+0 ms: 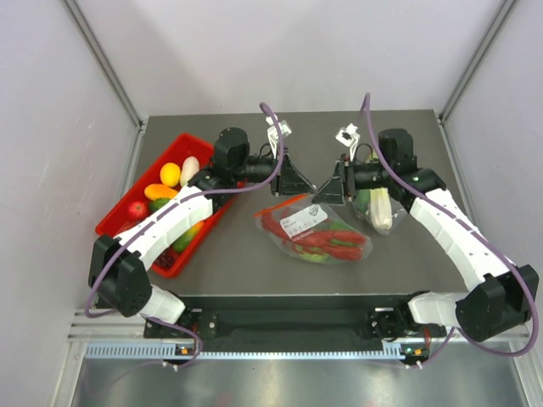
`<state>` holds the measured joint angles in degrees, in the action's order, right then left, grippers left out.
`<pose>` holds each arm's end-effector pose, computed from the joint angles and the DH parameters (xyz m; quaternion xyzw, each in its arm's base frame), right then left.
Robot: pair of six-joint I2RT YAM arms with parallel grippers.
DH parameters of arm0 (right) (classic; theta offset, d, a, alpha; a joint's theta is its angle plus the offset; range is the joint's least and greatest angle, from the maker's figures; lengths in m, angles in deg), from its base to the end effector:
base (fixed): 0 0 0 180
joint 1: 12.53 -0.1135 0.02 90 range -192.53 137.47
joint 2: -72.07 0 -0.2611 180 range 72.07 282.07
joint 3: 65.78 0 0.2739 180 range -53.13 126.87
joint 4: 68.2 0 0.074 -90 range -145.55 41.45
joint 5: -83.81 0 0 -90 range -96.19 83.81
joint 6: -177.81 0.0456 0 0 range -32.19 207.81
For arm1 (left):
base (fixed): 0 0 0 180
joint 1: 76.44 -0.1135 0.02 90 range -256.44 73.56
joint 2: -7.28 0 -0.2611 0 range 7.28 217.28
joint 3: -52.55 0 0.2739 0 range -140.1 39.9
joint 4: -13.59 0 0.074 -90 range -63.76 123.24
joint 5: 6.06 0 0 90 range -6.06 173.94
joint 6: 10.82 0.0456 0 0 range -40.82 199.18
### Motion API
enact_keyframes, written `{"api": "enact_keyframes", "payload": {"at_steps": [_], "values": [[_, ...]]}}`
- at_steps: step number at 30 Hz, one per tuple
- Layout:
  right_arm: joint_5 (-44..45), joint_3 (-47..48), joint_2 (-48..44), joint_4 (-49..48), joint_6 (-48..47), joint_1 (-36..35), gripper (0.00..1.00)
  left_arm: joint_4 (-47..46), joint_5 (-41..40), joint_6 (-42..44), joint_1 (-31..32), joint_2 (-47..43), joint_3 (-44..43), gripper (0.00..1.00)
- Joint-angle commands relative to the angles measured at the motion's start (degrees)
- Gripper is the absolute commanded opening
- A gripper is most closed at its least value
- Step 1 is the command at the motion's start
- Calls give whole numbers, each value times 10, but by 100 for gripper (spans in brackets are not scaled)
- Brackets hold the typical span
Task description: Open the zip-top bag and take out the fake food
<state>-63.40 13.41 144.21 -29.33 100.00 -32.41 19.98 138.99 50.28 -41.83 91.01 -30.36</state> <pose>0.2650 0.1366 0.3436 -0.2837 0.7499 0.5200 0.2947 0.2789 -0.2379 0.3566 0.3383 0.6492 -0.6034 0.3162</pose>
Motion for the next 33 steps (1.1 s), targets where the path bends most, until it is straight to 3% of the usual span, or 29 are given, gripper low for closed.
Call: {"api": "enact_keyframes", "payload": {"at_steps": [1, 8, 12, 20, 33], "values": [[7, 25, 5, -69, 24, -38, 44, -38, 10, -4, 1, -19, -1, 0], [19, 21, 13, -107, 52, -60, 0, 4, -13, 26, 1, -21, 1, 0], [54, 17, -7, -101, 42, -57, 0, 45, -30, 67, 1, -24, -2, 0], [87, -12, -37, -100, 41, -16, 0, 47, 1, 54, -9, -29, 5, 0], [58, -25, -50, -149, 71, 23, 0, 44, 66, 39, -32, -30, 37, 0]]}}
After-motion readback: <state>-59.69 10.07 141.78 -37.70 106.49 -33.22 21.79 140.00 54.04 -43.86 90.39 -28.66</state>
